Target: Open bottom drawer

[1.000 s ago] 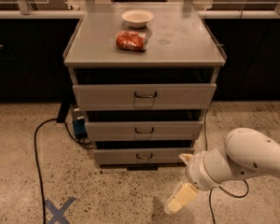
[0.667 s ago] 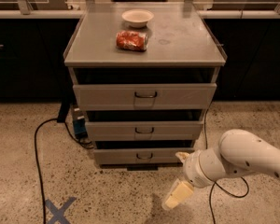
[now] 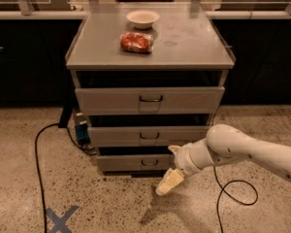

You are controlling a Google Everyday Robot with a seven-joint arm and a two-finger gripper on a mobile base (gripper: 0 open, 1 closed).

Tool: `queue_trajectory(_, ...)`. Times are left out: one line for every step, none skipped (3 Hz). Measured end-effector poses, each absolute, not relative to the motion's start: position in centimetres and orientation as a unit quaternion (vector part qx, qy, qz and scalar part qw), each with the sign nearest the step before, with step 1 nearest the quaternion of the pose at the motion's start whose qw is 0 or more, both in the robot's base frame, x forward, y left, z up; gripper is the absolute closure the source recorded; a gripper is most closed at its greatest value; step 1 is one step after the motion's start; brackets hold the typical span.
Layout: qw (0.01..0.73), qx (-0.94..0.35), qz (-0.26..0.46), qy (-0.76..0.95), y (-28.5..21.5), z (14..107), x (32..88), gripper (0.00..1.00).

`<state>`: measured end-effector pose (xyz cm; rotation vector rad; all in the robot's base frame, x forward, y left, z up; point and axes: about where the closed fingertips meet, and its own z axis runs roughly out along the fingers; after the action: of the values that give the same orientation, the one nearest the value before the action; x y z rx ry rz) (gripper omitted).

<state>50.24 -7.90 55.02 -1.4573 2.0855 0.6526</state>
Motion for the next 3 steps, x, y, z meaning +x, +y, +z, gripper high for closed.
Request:
queue_trajectory(0.247,-0.534,0.262,0.765,-6.5,50.7,53.2,0.0)
queue_trajectory(0.239,-0.529,0.268,0.769,-5.7,45.5,54.2,0.0)
queue_trajectory(0.243,-0.537,0.281,0.757,-5.6,41.7,54.4,0.0)
